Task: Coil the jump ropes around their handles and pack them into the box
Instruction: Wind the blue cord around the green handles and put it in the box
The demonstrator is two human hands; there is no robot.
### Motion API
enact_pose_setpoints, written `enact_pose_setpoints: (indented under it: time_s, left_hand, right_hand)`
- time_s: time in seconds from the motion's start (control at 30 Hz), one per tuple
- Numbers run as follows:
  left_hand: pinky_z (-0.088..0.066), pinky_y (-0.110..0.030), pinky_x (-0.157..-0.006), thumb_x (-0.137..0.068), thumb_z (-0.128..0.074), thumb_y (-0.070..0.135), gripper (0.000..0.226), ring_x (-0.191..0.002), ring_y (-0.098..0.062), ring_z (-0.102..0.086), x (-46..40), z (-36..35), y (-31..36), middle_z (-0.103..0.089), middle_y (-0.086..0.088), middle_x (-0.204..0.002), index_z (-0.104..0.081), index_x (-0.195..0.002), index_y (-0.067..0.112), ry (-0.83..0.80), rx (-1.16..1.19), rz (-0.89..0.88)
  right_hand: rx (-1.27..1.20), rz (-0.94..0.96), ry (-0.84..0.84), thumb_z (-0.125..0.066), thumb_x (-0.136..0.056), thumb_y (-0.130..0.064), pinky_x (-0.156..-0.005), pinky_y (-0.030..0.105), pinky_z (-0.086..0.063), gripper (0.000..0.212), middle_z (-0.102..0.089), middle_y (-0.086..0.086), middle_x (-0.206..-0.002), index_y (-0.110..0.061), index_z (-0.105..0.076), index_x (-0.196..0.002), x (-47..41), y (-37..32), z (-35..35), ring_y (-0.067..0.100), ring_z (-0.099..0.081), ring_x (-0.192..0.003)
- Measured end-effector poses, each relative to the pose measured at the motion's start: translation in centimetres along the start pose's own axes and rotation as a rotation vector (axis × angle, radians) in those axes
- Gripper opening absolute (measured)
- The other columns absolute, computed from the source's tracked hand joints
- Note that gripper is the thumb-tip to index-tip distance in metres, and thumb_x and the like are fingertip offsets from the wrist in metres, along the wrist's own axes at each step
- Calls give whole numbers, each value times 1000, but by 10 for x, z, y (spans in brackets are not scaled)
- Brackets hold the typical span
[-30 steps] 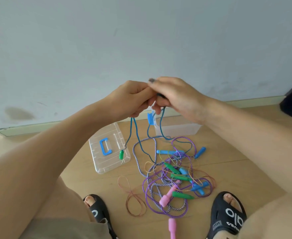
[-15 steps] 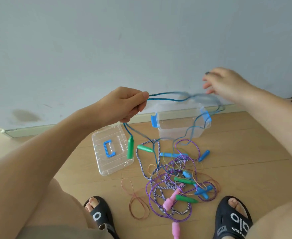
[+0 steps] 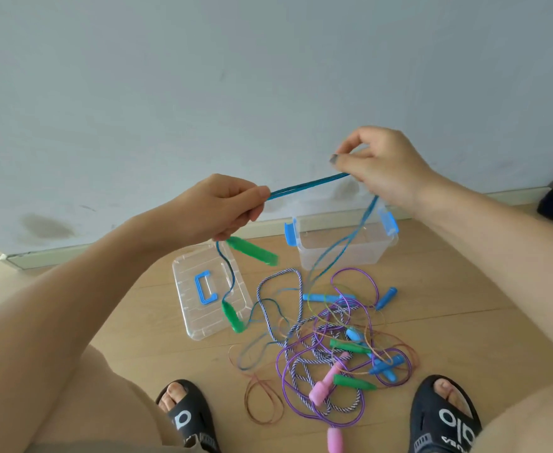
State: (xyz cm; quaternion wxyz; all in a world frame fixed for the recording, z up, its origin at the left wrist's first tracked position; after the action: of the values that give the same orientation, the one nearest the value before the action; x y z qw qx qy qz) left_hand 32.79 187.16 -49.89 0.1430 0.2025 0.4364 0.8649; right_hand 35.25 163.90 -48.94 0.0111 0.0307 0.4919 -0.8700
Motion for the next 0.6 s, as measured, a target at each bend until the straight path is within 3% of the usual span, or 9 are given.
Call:
enact_pose_setpoints:
  time_s: [0.07,0.17,0.23,0.33,0.4,0.47,0.6]
  left_hand:
    - [-29,-22,-45,-105,-44,35,44,-48,-16,-25,2,5,-5,-30,2,-53,-49,-68,11,-2,-4,22]
    - [-31,-21,-45,-104,-46,37,46,-47,-15,-27,2,2,-5,-31,4,-52,-50,-65,13,-2,-27,33]
    - [-27,-23,-45,-104,-46,36,45,-48,-15,-25,0,-1,0,-31,3,-53,-49,-65,13,0,-5,12]
    - [-25,-22,-45,-105,-45,34,45,-49,-16,-23,-1,-8,10,-30,2,-54,-50,-65,15,-1,33,-35]
    - [-26,-21,-44,-105,-45,34,47,-47,-15,-25,-2,-14,15,-32,5,-52,-55,-63,16,-11,24,-63]
    - [-25,-22,-45,-105,-44,31,43,-47,-14,-24,-4,-18,17,-32,5,-51,-56,-68,10,-23,29,-67]
    - [-27,-26,-48,-105,-43,36,42,-51,-17,-24,-5,-17,13,-30,2,-54,-50,-71,12,-49,63,-37]
  right_hand:
    - [93,-47,64,-68,-88,-29,-46,20,-35,12,-54,-13,-49,-19,-63,-86,-8,13,15,4,-44,-44]
    - [337,-105,0,-63,-91,-32,-57,25,-40,16,-63,-3,-69,-17,-65,-89,-8,27,10,13,-54,-60]
    - [193,-148,-134,-53,-98,-33,-64,29,-48,22,-70,8,-79,-14,-63,-93,0,25,-10,20,-59,-62]
    - [-233,-201,-413,-39,-105,-36,-88,40,-53,31,-72,17,-103,-13,-59,-106,23,-1,-48,28,-67,-80]
    - [-393,-123,-535,-38,-105,-35,-96,42,-52,35,-72,15,-95,-9,-62,-103,35,-19,-68,27,-67,-86]
    - [-395,-43,-519,-48,-103,-29,-90,40,-53,31,-66,9,-77,-3,-64,-98,39,-26,-76,21,-63,-76]
    - [-441,-95,-403,-60,-96,-15,-58,25,-47,12,-54,0,-58,-7,-63,-103,30,-20,-59,13,-44,-51]
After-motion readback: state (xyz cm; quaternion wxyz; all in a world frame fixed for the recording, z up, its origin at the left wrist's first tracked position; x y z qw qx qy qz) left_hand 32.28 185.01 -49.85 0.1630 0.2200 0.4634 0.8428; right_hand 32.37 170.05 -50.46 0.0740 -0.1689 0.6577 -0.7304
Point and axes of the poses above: each hand's wrist, its own x-axis away from the middle knuckle, its own z-axis out of the back of the hand, y = z × x, the point moved 5 cm from there along -x, towards the middle knuckle
